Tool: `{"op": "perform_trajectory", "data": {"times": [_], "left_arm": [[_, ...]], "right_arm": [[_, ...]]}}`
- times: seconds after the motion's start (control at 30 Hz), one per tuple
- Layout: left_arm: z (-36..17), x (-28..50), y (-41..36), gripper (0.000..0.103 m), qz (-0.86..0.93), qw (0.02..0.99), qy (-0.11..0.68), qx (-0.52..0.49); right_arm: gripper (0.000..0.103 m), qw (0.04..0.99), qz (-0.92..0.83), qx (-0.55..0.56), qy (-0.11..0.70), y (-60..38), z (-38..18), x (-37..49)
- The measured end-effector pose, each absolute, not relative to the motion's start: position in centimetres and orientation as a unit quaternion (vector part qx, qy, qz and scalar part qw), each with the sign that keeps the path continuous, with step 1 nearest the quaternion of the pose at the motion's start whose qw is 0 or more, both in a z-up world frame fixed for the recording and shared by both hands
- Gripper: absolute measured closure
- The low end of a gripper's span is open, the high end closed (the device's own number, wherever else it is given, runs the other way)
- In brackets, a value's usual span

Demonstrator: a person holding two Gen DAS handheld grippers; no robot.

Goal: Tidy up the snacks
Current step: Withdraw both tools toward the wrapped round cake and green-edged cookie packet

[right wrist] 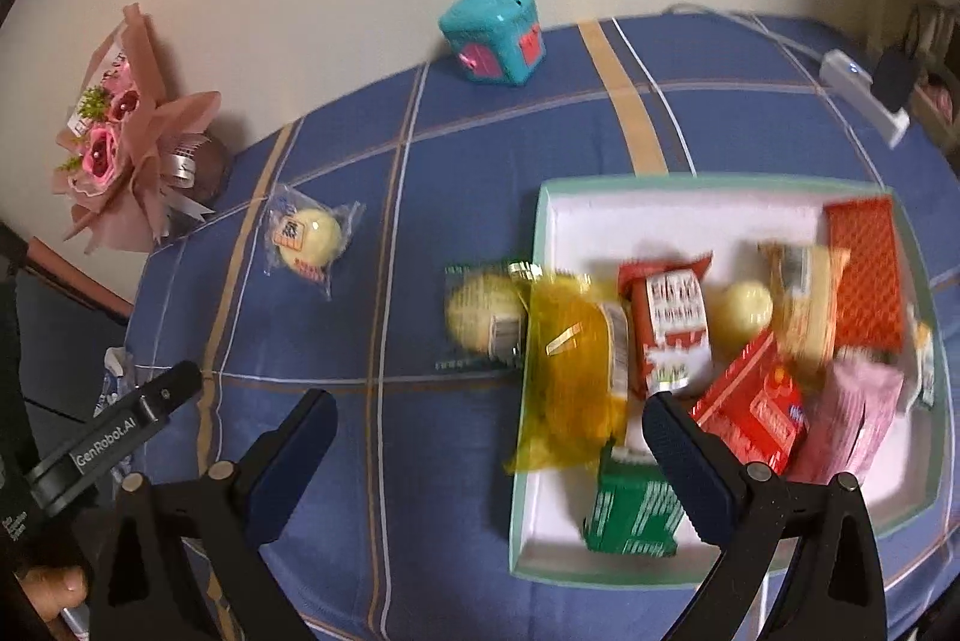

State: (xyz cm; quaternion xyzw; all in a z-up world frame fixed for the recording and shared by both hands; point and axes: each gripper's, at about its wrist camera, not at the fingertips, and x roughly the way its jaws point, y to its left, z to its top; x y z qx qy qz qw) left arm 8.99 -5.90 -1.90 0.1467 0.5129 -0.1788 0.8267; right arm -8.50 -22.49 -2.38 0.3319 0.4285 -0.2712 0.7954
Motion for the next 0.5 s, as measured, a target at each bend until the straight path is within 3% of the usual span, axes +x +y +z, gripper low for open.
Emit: {"op": "perform_trajectory", "data": {"times": [0.3,0.5], "left_arm": [[-2.2,11.7,-6.0,0.0,-0.174,0.828,0.52,0.119],[-3.5,13.4,-6.0,0.0,-0.162,0.825,0.531,0.108]], "right_arm": [[0.001,0.79,-0.251,0.337,0.446,-23.8,-3.1,-5.7],[0.017,0.78,-0.251,0.326,0.472,-25.0,-4.0,-2.8]]}}
